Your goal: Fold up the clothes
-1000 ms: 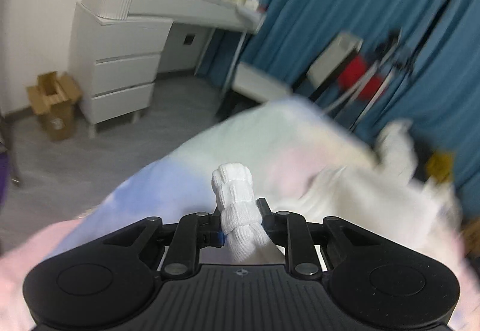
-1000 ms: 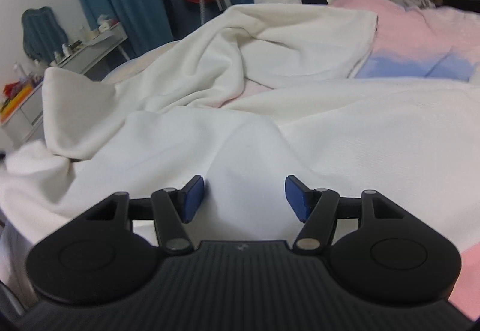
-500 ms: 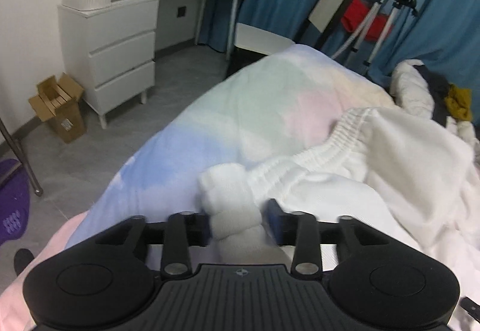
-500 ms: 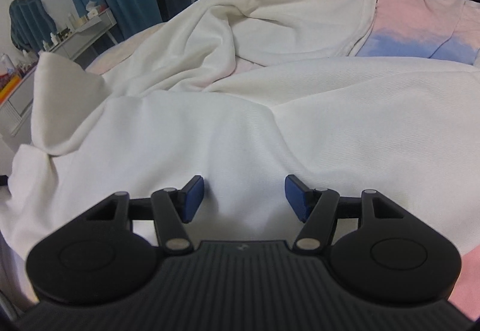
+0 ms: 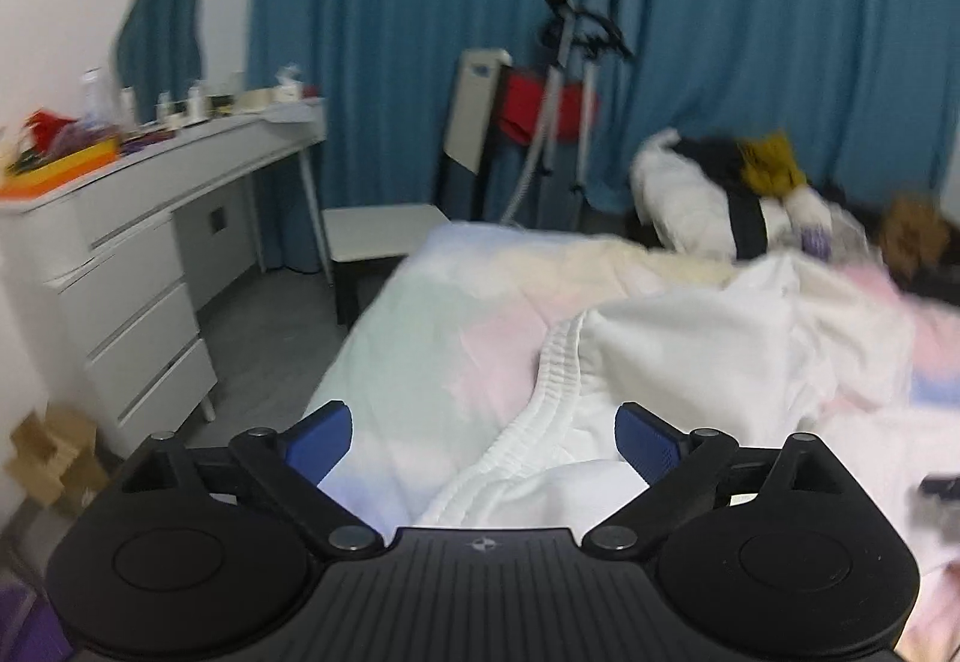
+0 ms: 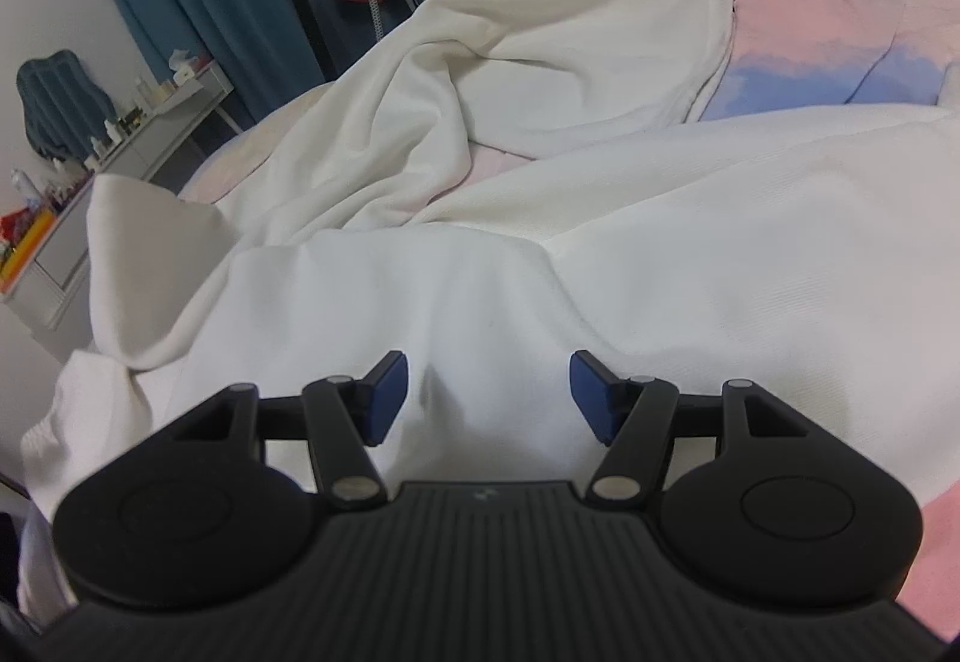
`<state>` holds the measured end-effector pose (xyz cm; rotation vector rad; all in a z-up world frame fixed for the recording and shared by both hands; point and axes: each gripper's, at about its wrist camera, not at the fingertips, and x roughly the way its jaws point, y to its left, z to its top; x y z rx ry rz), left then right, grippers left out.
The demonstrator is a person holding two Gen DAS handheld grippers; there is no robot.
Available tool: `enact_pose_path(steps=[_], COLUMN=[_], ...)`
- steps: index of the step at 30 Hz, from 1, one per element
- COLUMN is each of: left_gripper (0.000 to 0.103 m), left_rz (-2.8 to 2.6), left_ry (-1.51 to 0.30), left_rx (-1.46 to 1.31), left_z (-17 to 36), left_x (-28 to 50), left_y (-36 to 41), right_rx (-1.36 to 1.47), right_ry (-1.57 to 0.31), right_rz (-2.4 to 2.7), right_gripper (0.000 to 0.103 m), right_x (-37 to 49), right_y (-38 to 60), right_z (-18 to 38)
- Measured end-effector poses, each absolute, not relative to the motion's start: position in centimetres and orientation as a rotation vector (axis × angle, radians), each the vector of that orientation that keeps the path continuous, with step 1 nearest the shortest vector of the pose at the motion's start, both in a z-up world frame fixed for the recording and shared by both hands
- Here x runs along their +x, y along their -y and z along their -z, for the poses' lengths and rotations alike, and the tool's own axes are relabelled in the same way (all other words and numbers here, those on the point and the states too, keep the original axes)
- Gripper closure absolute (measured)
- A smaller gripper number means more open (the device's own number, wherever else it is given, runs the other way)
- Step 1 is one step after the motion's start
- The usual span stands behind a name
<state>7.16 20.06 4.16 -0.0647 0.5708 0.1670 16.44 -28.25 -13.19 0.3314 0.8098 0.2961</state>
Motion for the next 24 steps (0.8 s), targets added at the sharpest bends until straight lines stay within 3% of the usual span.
enact_pose_path(steps=[11, 16, 18, 20, 24], left_gripper=[0.007, 0.006, 0.013, 0.047, 0.062], left_rz=[0.008, 0.055, 0.056, 0.057, -0.043], left_ry=[-0.769, -0.892, -0.901, -0.908, -0.884], left_rx=[-0.173, -0.074, -0.043, -0.012, 0.082], left_z=[3.4, 6.7, 7.1, 7.4, 6.9], left_x=[26.6, 32.5, 33.1, 33.8, 33.2], left_y=[-20.8, -18.8, -17.4, -16.0, -13.4], right_rx=[0.31, 0.341, 0.367, 0.388, 0.395], right_ry=[-0.812, -0.802, -0.793, -0.785, -0.769], right_rz=[-0.291, -0.307, -0.311, -0.314, -0.313], right_gripper=[0.04, 0.04, 0.04, 0.04, 0.04], right_x=[17.2, 18.2, 18.7, 19.2, 19.9], right_y=[27.5, 27.9, 28.1, 28.3, 28.1], right_z=[14.1, 14.7, 14.9, 15.2, 15.4])
